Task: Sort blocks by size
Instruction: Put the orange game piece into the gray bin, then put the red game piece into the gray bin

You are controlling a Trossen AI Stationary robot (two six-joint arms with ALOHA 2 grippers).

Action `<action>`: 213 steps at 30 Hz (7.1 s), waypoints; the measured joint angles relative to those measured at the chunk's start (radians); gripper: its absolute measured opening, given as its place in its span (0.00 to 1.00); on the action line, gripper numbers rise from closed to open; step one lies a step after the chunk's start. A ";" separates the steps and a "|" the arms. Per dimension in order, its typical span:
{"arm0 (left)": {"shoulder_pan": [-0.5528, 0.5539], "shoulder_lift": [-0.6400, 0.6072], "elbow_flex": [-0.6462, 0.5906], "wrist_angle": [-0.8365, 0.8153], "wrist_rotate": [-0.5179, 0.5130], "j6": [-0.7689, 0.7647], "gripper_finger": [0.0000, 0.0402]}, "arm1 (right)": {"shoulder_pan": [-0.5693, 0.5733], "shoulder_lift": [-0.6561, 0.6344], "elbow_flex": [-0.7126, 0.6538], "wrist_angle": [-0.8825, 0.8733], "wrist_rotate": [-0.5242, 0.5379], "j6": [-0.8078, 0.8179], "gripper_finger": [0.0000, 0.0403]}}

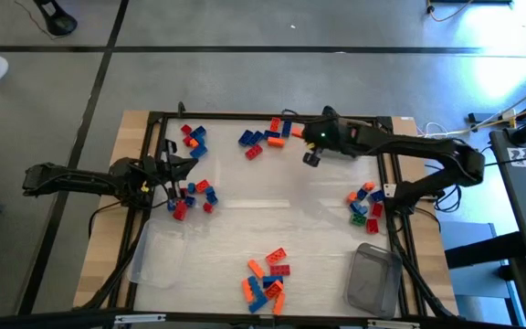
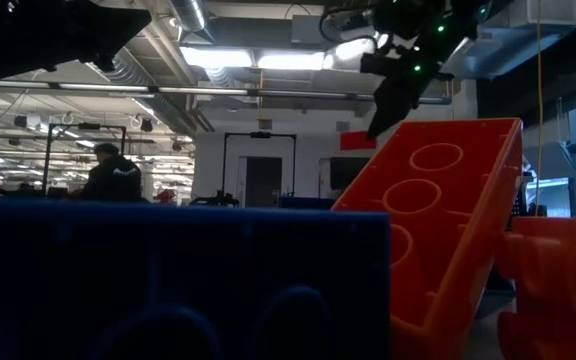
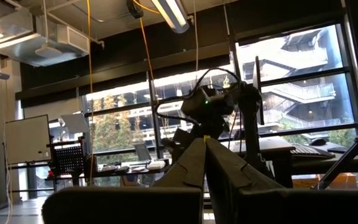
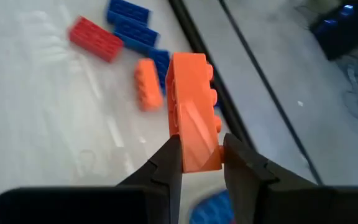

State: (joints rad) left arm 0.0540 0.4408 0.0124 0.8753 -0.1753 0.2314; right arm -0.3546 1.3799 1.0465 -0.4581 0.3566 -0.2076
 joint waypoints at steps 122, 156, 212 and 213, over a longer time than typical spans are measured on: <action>0.376 1.382 1.027 -0.998 -0.030 -0.386 0.56 | 0.204 -0.640 -0.469 0.664 -0.080 -0.113 0.66; 0.372 1.397 1.027 -1.022 0.018 -0.382 0.56 | 0.204 -0.640 -0.469 0.641 -0.081 -0.112 0.66; 0.034 1.088 1.027 -0.769 -0.023 0.069 0.34 | 0.204 -0.407 -0.470 0.802 -0.336 -0.112 0.66; 0.030 1.088 1.027 -0.762 -0.023 0.069 0.34 | 0.204 -0.400 -0.470 0.808 -0.347 -0.112 0.66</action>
State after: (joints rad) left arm 0.0844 1.5284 1.0389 0.1131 -0.1982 0.3007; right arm -0.1509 0.9798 0.5766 0.3495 0.0098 -0.3196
